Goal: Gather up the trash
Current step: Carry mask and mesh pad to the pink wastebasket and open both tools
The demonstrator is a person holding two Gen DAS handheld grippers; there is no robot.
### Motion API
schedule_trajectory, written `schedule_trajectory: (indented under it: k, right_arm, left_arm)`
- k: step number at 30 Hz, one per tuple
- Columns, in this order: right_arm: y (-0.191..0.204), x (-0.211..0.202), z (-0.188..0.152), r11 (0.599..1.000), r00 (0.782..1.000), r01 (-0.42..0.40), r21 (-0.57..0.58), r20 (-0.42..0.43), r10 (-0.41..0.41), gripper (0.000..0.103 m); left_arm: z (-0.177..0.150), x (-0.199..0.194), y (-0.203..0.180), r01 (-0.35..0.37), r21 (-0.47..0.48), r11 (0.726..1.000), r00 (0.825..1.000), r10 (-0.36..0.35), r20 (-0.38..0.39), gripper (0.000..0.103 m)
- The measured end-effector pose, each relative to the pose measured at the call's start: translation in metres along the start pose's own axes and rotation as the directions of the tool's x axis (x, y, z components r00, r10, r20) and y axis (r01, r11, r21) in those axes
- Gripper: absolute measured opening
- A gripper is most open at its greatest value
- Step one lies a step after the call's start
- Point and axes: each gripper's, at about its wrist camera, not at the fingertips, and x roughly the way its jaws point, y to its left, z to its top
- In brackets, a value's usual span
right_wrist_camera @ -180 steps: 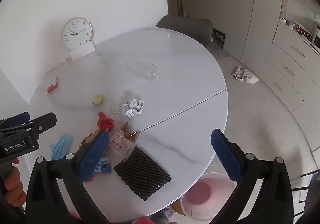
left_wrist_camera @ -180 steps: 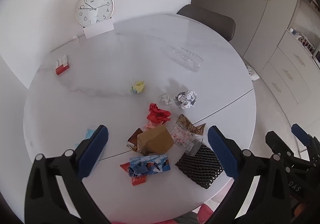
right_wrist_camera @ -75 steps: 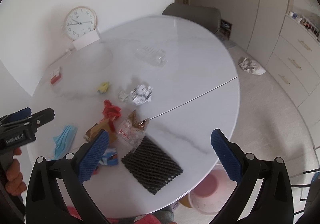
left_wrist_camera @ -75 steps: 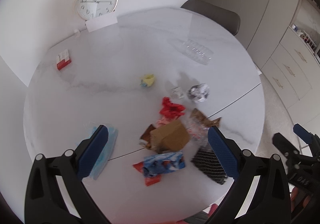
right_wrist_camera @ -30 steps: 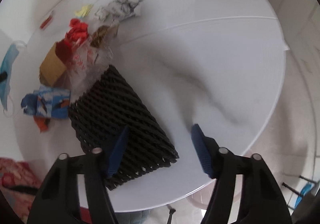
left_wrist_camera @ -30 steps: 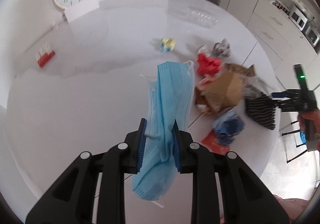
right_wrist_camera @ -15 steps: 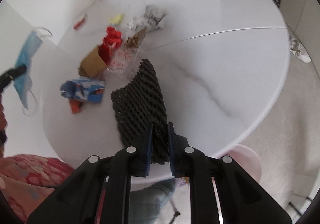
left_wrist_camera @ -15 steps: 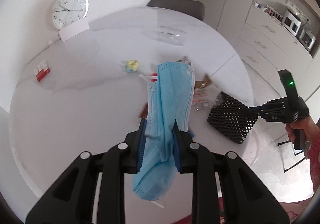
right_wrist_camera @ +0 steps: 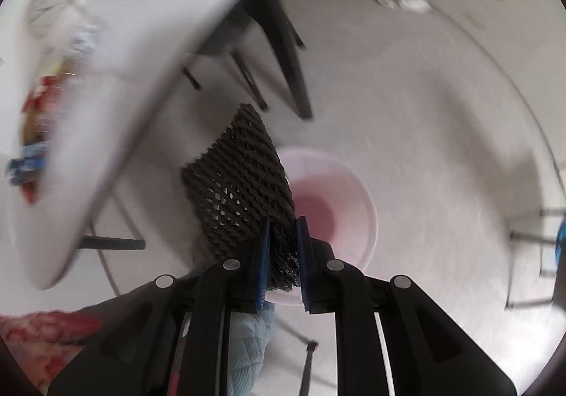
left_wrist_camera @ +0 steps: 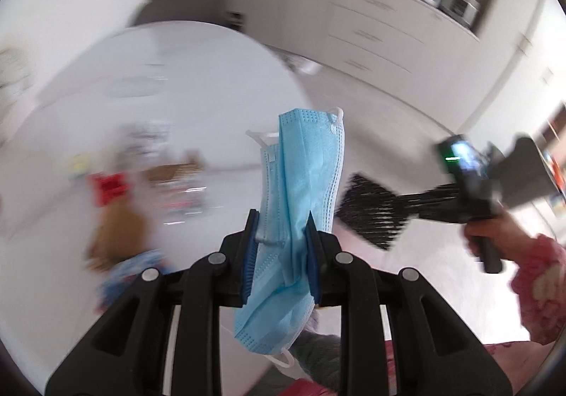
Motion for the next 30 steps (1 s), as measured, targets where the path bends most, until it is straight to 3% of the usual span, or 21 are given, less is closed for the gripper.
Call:
schedule_trajectory:
  k: [2, 5, 7, 9, 10, 13, 17, 20, 25, 27, 30]
  right_arm:
    - [-0.015, 0.039, -0.007, 0.999, 0.999, 0.021, 0.047, -0.041, -0.019, 0.016]
    - [-0.024, 0.083, -0.013, 0.994, 0.995, 0.022, 0.103, -0.098, -0.012, 0.027]
    - [-0.03, 0.094, -0.017, 0.991, 0.994, 0.035, 0.128, -0.11, -0.021, 0.059]
    - [-0.037, 0.088, -0.023, 0.988, 0.995, 0.069, 0.136, -0.084, -0.058, 0.076]
    - [-0.044, 0.08, -0.026, 0.987, 0.995, 0.086, 0.139, -0.066, -0.077, 0.08]
    - [-0.065, 0.057, -0.042, 0.977, 0.991, 0.136, 0.162, -0.037, -0.132, 0.086]
    - [-0.091, 0.02, -0.059, 0.96, 0.988, 0.15, 0.235, 0.01, -0.157, 0.091]
    - [-0.1, 0.001, -0.065, 0.955, 0.987, 0.141, 0.26, 0.037, -0.156, 0.091]
    - [-0.097, -0.031, -0.059, 0.955, 0.98, 0.152, 0.255, 0.09, -0.18, 0.091]
    - [-0.091, -0.041, -0.053, 0.958, 0.977, 0.145, 0.247, 0.115, -0.178, 0.091]
    - [-0.07, -0.064, -0.036, 0.971, 0.972, 0.124, 0.207, 0.17, -0.16, 0.091]
  left_arm:
    - [0.008, 0.036, -0.026, 0.059, 0.051, 0.997, 0.997, -0.056, -0.055, 0.024]
    - [0.008, 0.09, -0.059, 0.113, 0.103, 0.988, 0.984, -0.097, -0.151, 0.024]
    - [0.006, 0.121, -0.076, 0.135, 0.13, 0.982, 0.974, -0.108, -0.197, 0.024]
    - [0.002, 0.156, -0.091, 0.141, 0.156, 0.978, 0.963, -0.099, -0.249, 0.024]
    - [-0.001, 0.175, -0.097, 0.15, 0.162, 0.975, 0.957, -0.102, -0.273, 0.024]
    - [-0.01, 0.217, -0.106, 0.161, 0.157, 0.974, 0.938, -0.102, -0.331, 0.028]
    - [-0.023, 0.248, -0.112, 0.185, 0.156, 0.97, 0.916, -0.113, -0.384, 0.05]
    - [-0.025, 0.25, -0.11, 0.188, 0.149, 0.971, 0.915, -0.117, -0.387, 0.072]
    - [-0.018, 0.242, -0.113, 0.202, 0.134, 0.97, 0.913, -0.137, -0.384, 0.073]
    - [-0.012, 0.226, -0.11, 0.198, 0.131, 0.971, 0.922, -0.139, -0.361, 0.073]
    - [0.004, 0.189, -0.107, 0.178, 0.112, 0.978, 0.949, -0.141, -0.283, 0.073]
